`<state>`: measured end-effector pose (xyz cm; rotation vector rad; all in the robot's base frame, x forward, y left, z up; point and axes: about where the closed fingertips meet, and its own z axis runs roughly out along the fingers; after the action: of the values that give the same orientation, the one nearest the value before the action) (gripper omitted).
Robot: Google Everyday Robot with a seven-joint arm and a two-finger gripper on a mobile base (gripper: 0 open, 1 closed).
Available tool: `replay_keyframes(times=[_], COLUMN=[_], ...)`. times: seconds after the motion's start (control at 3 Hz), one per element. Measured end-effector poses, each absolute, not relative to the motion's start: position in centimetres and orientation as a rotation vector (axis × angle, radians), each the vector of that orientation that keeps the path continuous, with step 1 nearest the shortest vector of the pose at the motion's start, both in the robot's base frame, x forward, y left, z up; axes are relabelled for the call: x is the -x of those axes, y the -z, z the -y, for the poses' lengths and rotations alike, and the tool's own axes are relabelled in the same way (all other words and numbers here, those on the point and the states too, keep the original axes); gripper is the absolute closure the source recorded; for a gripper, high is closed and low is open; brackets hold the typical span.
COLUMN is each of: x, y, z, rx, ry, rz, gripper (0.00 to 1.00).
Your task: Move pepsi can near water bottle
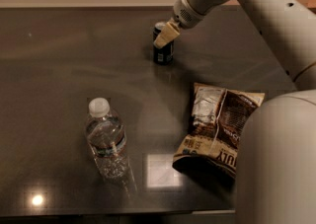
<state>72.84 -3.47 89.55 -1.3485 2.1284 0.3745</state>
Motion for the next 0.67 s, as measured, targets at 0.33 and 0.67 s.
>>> replay_keyframes(times=[0.33,0.67], x=[-72.0,-70.0], y=[-89.9,-91.3], z=[3.0,2.8], rx=[1.379,1.437], ry=[-0.402,-0.436], rz=[-2.107,-2.032], gripper=[0.66,0.89])
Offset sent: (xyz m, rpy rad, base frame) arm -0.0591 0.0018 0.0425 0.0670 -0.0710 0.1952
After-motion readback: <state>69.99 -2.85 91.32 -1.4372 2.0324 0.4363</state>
